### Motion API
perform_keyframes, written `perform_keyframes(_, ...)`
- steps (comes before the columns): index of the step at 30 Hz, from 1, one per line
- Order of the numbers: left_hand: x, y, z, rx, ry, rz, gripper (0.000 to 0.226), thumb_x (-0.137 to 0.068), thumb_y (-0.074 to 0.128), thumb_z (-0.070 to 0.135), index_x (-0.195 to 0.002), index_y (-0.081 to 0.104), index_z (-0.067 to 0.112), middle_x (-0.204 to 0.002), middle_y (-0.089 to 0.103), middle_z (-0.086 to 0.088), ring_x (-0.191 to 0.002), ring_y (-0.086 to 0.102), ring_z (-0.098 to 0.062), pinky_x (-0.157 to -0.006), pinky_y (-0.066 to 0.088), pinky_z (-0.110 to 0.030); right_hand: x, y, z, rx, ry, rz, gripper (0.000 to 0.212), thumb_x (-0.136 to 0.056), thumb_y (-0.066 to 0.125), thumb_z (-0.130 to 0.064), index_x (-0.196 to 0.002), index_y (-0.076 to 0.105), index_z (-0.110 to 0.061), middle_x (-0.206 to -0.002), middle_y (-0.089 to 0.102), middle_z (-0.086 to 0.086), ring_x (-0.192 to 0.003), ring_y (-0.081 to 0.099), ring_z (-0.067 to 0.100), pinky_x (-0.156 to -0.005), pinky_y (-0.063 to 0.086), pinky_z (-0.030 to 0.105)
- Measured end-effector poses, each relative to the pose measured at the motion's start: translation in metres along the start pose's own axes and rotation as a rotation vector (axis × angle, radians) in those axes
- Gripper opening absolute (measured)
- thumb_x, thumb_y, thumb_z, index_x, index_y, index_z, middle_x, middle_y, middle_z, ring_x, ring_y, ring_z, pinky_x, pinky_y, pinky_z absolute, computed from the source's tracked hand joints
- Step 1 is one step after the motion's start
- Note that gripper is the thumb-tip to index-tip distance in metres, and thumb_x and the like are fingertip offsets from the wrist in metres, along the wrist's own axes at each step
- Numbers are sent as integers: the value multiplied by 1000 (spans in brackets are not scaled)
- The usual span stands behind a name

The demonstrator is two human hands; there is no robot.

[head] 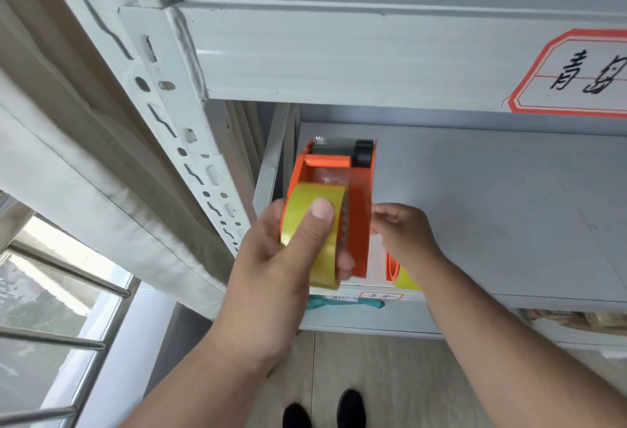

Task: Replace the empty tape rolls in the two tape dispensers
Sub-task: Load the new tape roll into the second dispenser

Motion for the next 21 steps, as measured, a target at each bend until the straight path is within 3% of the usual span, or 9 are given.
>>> perform_keyframes(3,-20,-2,1,55,20,34,43,-94,59,42,-95,65,0,-59,67,-10,-53,63,-22,-57,54,-27,16,24,4,53,-23,-99,18,-96,70,-24,-106,81,-13,-75,77,-6,-51,65,-5,-63,47,24)
perform_keyframes(5,-30,-1,-2,94,4,39,44,-95,59,41,-99,65,-2,-60,67,-11,-53,63,-23,-57,56,-30,17,24,0,116,-93,-54,18,-97,69,-23,-107,81,-14,-91,81,-3,-64,70,-3,-68,48,22)
perform_keyframes(8,-36,4,-8,73,-17,39,42,-94,61,41,-103,67,0,-60,68,-10,-53,63,-23,-57,55,-30,6,19,-14,268,-229,-51,21,-97,65,-23,-108,82,-20,-99,81,-6,-84,72,6,-73,47,19)
perform_keyframes(12,-42,6,-10,40,3,41,46,-94,61,41,-108,67,-3,-62,69,-9,-55,64,-23,-58,55,-31,-6,21,-23,287,-276,-94,20,-98,65,-22,-109,82,-19,-99,80,-7,-87,72,9,-73,47,17)
perform_keyframes(21,-45,7,-19,55,-10,51,45,-94,62,43,-106,67,1,-64,70,-10,-56,65,-24,-59,56,-30,3,19,-11,254,-248,-142,17,-99,65,-24,-106,81,-22,-93,80,-10,-87,75,8,-79,60,30)
Point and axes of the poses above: each hand's wrist, its own x-axis away from the middle knuckle, its own y-axis out of the palm, z = x × y, the point moved 8 cm from there along -x, towards the middle knuckle
